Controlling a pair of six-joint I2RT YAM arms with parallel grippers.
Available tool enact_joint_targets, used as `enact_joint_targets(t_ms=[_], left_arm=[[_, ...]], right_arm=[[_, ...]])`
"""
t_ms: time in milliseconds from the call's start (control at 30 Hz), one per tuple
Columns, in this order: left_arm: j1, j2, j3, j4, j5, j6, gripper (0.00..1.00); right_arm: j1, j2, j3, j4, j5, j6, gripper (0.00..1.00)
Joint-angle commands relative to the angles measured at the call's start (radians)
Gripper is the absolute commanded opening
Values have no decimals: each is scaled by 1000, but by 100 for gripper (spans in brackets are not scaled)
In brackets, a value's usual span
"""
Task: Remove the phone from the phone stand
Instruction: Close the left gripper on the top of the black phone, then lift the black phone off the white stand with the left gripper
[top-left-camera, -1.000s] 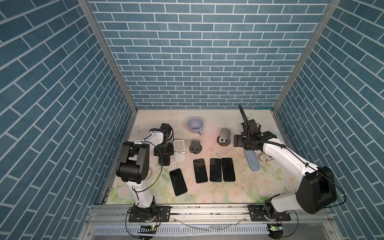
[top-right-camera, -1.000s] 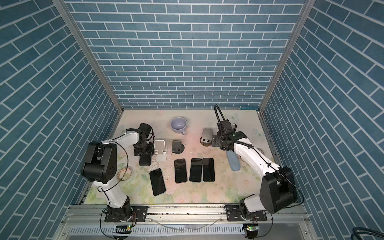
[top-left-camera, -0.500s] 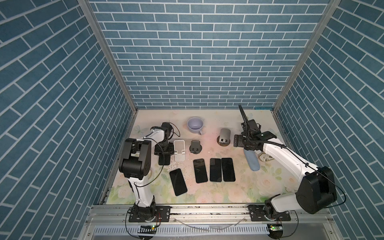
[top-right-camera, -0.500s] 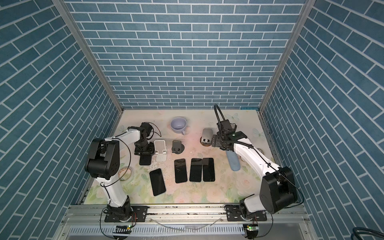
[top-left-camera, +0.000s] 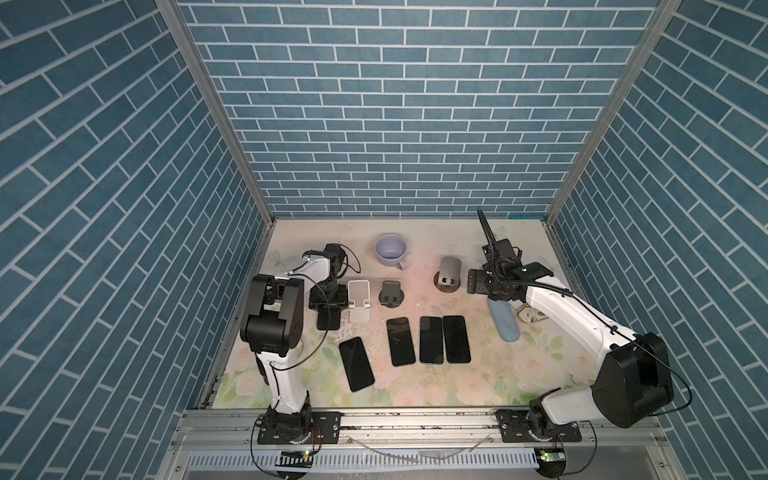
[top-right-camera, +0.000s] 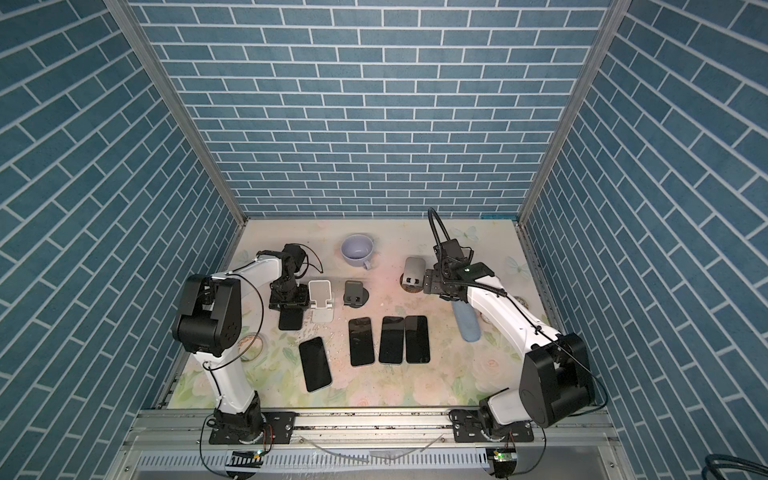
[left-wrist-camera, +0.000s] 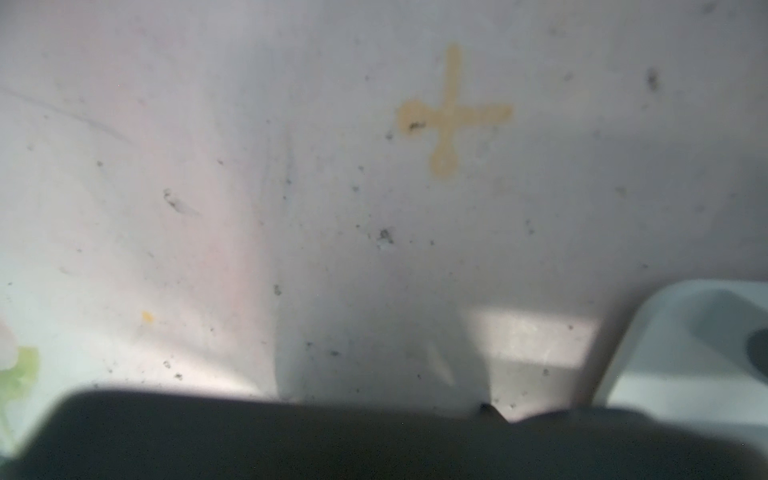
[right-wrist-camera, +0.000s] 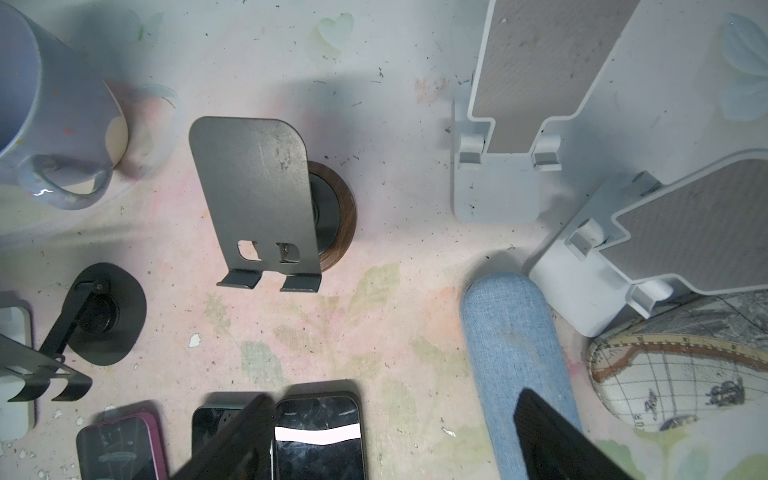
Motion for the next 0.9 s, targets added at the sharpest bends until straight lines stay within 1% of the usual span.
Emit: enact_joint_targets(t_ms=[0, 333, 867], left_arm=[[6, 57, -1, -56, -107, -39, 71], [5, 66, 5, -65, -104, -44, 78], [5, 77, 9, -60, -97, -31, 81]], right_arm=[[-3, -8, 11, -14, 16, -18, 91], [-4, -22, -7, -5, 19, -19, 91], [-3, -42, -17, -5, 23, -16, 91]])
